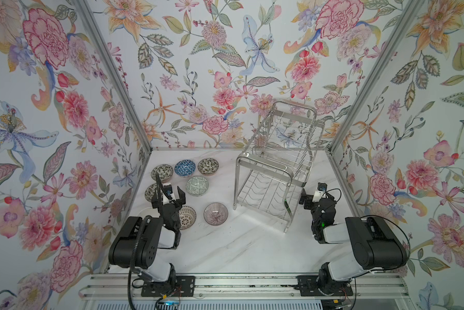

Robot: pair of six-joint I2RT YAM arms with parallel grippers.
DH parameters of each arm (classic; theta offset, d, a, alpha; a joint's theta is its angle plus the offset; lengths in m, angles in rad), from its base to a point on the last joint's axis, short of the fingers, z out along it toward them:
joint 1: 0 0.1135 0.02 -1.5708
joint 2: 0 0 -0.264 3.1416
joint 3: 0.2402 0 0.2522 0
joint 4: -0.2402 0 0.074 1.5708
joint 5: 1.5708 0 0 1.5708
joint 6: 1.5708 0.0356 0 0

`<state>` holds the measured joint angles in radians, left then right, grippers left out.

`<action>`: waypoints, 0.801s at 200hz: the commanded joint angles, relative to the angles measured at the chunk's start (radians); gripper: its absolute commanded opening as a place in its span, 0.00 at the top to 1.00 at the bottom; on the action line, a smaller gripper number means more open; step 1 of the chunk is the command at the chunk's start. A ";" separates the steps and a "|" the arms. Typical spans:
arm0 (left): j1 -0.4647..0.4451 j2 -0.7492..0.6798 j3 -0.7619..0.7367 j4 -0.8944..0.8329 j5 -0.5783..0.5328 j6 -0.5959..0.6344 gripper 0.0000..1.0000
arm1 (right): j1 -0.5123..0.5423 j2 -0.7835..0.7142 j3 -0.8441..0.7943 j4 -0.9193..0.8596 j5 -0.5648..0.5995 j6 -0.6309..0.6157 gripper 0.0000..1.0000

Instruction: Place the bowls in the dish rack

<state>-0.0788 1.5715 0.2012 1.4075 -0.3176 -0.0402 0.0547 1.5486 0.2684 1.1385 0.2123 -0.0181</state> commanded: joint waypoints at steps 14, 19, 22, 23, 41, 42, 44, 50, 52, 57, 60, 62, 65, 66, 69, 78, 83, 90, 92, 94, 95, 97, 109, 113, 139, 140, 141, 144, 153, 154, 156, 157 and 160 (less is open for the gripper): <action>-0.007 0.009 -0.008 0.033 -0.013 0.004 0.01 | -0.006 0.001 0.014 -0.008 -0.011 0.003 0.01; -0.007 0.009 -0.008 0.036 -0.016 0.003 0.01 | -0.006 0.002 0.014 -0.008 -0.011 0.004 0.01; -0.007 0.007 -0.008 0.037 -0.016 0.003 0.01 | -0.006 0.001 0.014 -0.008 -0.011 0.004 0.01; -0.007 0.007 -0.008 0.036 -0.016 0.003 0.01 | -0.006 0.002 0.014 -0.007 -0.011 0.004 0.01; -0.007 0.009 -0.008 0.035 -0.017 0.003 0.01 | -0.006 0.001 0.014 -0.007 -0.011 0.004 0.01; -0.007 0.009 -0.008 0.035 -0.017 0.003 0.01 | -0.006 0.001 0.014 -0.008 -0.011 0.004 0.01; -0.006 0.009 -0.009 0.036 -0.017 0.003 0.01 | -0.006 0.001 0.015 -0.008 -0.011 0.004 0.01; -0.007 0.009 -0.008 0.035 -0.018 0.003 0.01 | -0.006 0.001 0.014 -0.008 -0.011 0.003 0.01; -0.007 0.008 -0.008 0.035 -0.017 0.003 0.01 | -0.006 0.001 0.015 -0.008 -0.011 0.004 0.01; -0.008 0.008 -0.008 0.036 -0.019 0.003 0.01 | -0.006 0.001 0.015 -0.008 -0.011 0.004 0.01; -0.007 0.007 -0.008 0.036 -0.018 0.002 0.00 | -0.006 0.001 0.014 -0.008 -0.011 0.004 0.01; -0.007 0.007 -0.009 0.037 -0.020 0.002 0.01 | -0.005 0.001 0.014 -0.008 -0.011 0.004 0.01; -0.007 0.007 -0.009 0.038 -0.022 0.002 0.01 | -0.005 0.001 0.014 -0.008 -0.011 0.003 0.01; -0.007 0.007 -0.010 0.038 -0.022 0.002 0.01 | -0.005 0.001 0.014 -0.008 -0.011 0.004 0.01; -0.007 0.007 -0.012 0.043 -0.024 0.002 0.01 | -0.005 0.002 0.014 -0.008 -0.011 0.004 0.01; -0.007 0.002 -0.013 0.065 -0.041 -0.004 0.01 | -0.004 0.001 0.013 -0.007 -0.010 0.004 0.01; -0.007 0.000 -0.047 0.080 -0.053 -0.008 0.01 | -0.004 0.000 0.012 -0.004 -0.008 0.003 0.01; -0.007 -0.044 -0.058 0.066 -0.050 -0.014 0.01 | 0.001 -0.001 0.011 0.002 0.011 0.003 0.01; -0.007 -0.050 -0.061 0.063 -0.041 -0.013 0.01 | 0.005 -0.004 0.013 0.000 0.028 0.004 0.01; -0.007 -0.053 -0.063 0.064 -0.035 -0.008 0.01 | 0.009 -0.006 0.014 -0.006 0.046 0.004 0.01; -0.007 -0.055 -0.064 0.065 -0.031 -0.005 0.01 | 0.010 -0.009 0.015 -0.010 0.056 0.005 0.01; -0.008 -0.057 -0.067 0.072 -0.025 0.000 0.01 | 0.013 -0.015 0.016 -0.019 0.073 0.008 0.01; -0.040 -0.095 -0.063 0.049 -0.090 0.033 0.01 | 0.014 -0.049 0.009 -0.045 0.059 0.011 0.01; -0.051 -0.117 -0.057 0.019 -0.111 0.039 0.01 | 0.016 -0.050 0.003 -0.035 0.060 0.006 0.01; -0.084 -0.316 -0.001 -0.234 -0.168 0.040 0.01 | 0.089 -0.076 0.006 -0.029 0.206 -0.048 0.01; -0.085 -0.323 0.004 -0.246 -0.172 0.035 0.00 | 0.092 -0.085 0.009 -0.041 0.218 -0.050 0.01; -0.085 -0.331 0.008 -0.255 -0.176 0.029 0.01 | 0.095 -0.092 0.011 -0.053 0.228 -0.052 0.01; -0.086 -0.350 0.015 -0.284 -0.185 0.008 0.01 | 0.104 -0.115 0.024 -0.096 0.249 -0.056 0.01; -0.087 -0.404 0.035 -0.368 -0.205 -0.066 0.01 | 0.114 -0.186 0.077 -0.249 0.265 -0.056 0.01; -0.087 -0.410 0.037 -0.378 -0.204 -0.074 0.01 | 0.114 -0.194 0.084 -0.267 0.266 -0.055 0.01; -0.087 -0.419 0.040 -0.396 -0.202 -0.091 0.00 | 0.114 -0.209 0.097 -0.300 0.269 -0.044 0.01; -0.087 -0.426 0.042 -0.406 -0.201 -0.100 0.01 | 0.114 -0.215 0.103 -0.317 0.272 -0.038 0.01; -0.087 -0.443 0.047 -0.430 -0.195 -0.124 0.01 | 0.112 -0.233 0.121 -0.364 0.280 -0.021 0.01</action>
<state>-0.1585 1.2465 0.1844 1.2175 -0.4412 -0.0360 0.1421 1.4544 0.2794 1.0386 0.3588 -0.0460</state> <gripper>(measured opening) 0.994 0.992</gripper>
